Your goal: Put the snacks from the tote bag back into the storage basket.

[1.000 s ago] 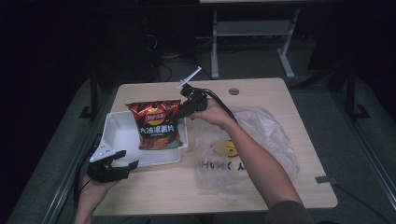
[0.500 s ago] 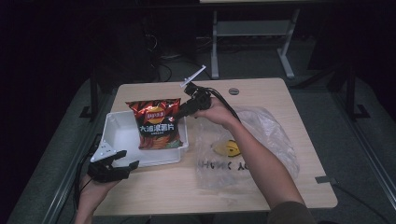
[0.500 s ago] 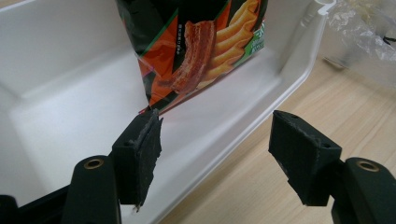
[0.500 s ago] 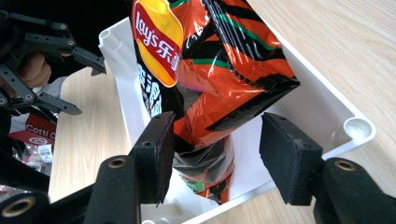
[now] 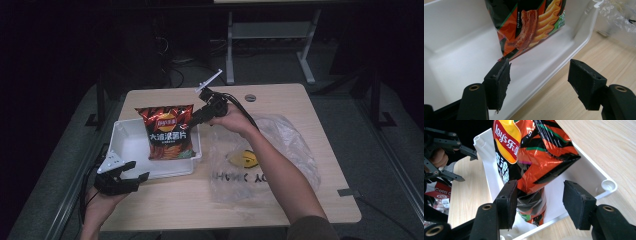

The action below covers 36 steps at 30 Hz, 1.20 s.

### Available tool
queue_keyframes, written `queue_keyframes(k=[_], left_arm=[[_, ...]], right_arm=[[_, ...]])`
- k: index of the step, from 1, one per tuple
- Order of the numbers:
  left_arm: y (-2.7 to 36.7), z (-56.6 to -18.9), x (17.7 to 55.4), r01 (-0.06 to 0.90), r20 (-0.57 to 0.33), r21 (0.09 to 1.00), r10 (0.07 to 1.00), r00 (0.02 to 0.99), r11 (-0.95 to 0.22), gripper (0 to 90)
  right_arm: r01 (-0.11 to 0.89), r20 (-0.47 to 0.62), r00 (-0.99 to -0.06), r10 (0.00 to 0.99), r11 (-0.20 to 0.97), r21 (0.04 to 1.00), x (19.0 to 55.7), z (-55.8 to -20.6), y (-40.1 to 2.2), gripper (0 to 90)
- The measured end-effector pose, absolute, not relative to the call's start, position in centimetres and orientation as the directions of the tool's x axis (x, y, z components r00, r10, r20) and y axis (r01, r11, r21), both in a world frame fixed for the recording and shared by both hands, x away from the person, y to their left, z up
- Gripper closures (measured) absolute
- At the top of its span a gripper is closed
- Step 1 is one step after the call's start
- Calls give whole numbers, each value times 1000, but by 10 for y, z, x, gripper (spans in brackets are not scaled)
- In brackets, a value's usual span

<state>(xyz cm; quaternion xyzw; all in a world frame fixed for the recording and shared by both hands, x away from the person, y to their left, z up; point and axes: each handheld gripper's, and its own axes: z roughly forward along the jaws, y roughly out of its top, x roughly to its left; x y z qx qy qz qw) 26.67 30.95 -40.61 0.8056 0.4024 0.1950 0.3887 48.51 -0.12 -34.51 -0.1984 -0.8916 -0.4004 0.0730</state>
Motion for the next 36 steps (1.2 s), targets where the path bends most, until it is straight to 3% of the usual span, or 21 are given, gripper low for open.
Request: queue_keyframes(k=[21, 29, 36], left_arm=[[307, -407, 268, 499, -1, 780, 797, 604, -377, 339], [307, -407, 268, 498, -2, 781, 796, 606, -377, 339], [309, -407, 268, 496, 0, 782, 796, 605, -377, 339]], right_arm=[[406, 294, -914, 281, 597, 692, 486, -346, 1, 448], [462, 302, -885, 355, 583, 669, 499, -352, 3, 453], [461, 299, -885, 356, 583, 670, 499, -350, -3, 447]])
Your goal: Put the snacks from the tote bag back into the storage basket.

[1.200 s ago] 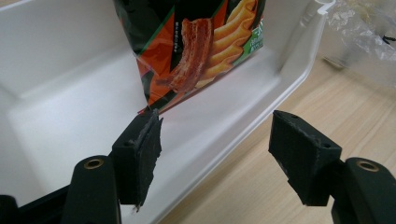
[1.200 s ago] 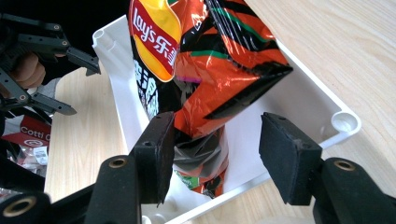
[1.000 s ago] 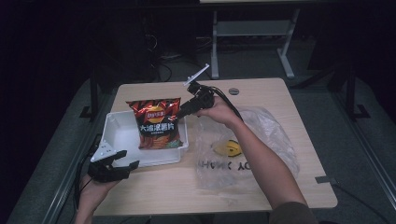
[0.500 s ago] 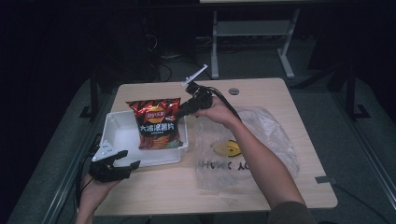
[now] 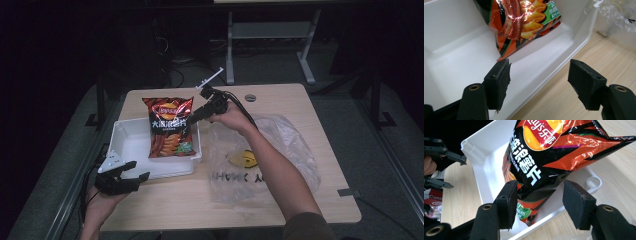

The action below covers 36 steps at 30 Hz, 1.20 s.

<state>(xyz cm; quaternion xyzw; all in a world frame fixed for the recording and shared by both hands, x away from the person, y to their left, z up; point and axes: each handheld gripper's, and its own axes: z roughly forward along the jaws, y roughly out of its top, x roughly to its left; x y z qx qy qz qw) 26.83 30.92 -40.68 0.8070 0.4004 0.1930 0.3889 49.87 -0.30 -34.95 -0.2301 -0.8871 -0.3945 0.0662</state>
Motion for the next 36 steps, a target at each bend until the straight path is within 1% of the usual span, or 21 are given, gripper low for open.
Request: queue_keyframes(k=[9, 20, 30, 36], left_arm=[[307, -407, 269, 495, -9, 786, 795, 607, -369, 339], [305, -406, 268, 493, 2, 781, 791, 612, -383, 334], [304, -409, 269, 498, -13, 782, 790, 613, -373, 318], [302, -410, 269, 500, -12, 780, 790, 613, -377, 303]], right_arm=[[472, 307, -878, 367, 557, 684, 494, -340, -18, 437], [490, 316, -863, 394, 509, 707, 483, -326, -58, 412], [508, 324, -851, 414, 489, 709, 476, -324, -85, 381], [511, 328, -849, 415, 484, 710, 472, -322, -93, 372]])
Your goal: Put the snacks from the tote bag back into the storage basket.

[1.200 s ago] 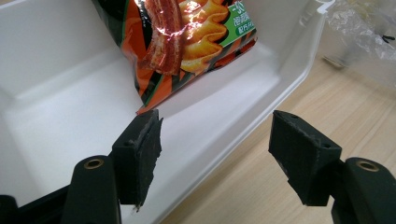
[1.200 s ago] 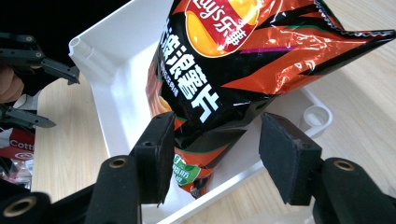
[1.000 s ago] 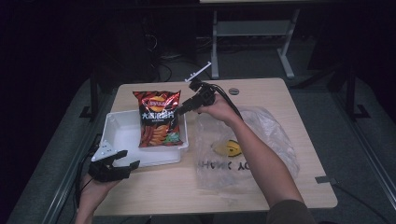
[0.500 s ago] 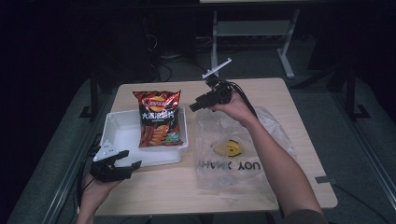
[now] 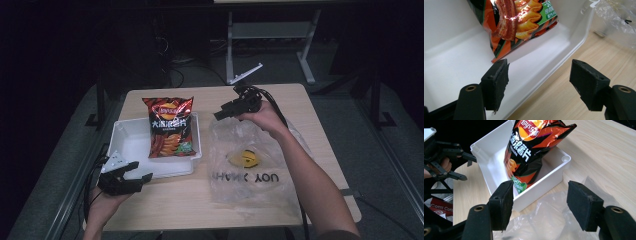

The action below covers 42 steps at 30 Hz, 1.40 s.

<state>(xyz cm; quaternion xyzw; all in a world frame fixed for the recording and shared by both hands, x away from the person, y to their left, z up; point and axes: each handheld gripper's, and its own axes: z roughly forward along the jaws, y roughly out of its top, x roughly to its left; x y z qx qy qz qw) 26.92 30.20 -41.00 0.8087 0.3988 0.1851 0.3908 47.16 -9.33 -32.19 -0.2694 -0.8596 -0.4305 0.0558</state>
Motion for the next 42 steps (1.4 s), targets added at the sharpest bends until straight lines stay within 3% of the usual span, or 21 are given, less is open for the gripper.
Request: queue_keyframes(k=[42], left_arm=[[300, -413, 271, 508, -18, 771, 785, 620, -384, 279]], right_arm=[[525, 310, -822, 479, 425, 737, 441, -310, -164, 318]])
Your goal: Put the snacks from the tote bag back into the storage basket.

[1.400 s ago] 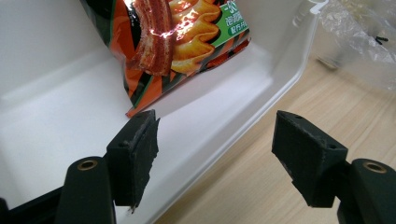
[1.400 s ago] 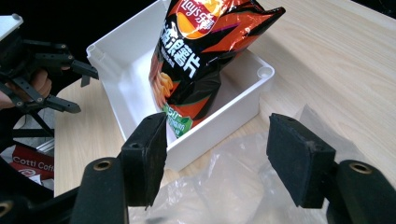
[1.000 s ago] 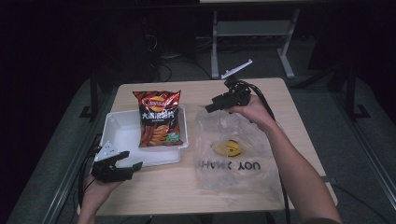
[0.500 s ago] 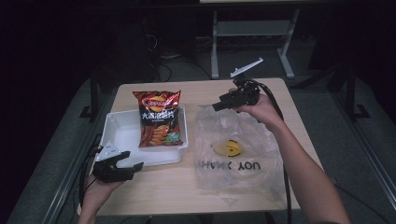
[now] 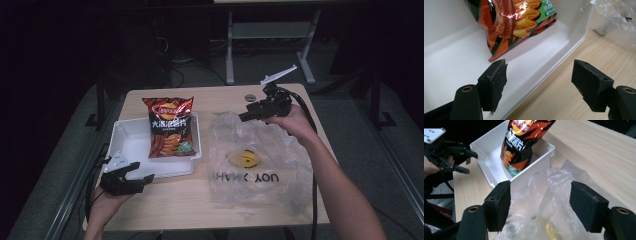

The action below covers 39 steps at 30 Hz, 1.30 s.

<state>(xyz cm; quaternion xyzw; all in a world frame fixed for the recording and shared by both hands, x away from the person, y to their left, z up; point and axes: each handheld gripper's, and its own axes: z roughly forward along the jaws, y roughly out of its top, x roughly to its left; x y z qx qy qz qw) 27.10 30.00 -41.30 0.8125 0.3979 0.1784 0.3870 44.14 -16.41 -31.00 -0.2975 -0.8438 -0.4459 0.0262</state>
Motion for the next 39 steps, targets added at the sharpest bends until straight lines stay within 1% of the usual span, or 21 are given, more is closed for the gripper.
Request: queue_keyframes(k=[3, 26, 39], left_arm=[[300, -413, 271, 508, -16, 769, 783, 621, -388, 279], [298, -415, 272, 511, -20, 765, 779, 627, -392, 275], [298, -416, 272, 515, -25, 765, 781, 624, -386, 268]], right_arm=[[536, 317, -817, 482, 433, 725, 440, -311, -168, 309], [550, 314, -796, 518, 401, 733, 422, -312, -204, 294], [567, 322, -778, 539, 384, 729, 411, -321, -222, 289]])
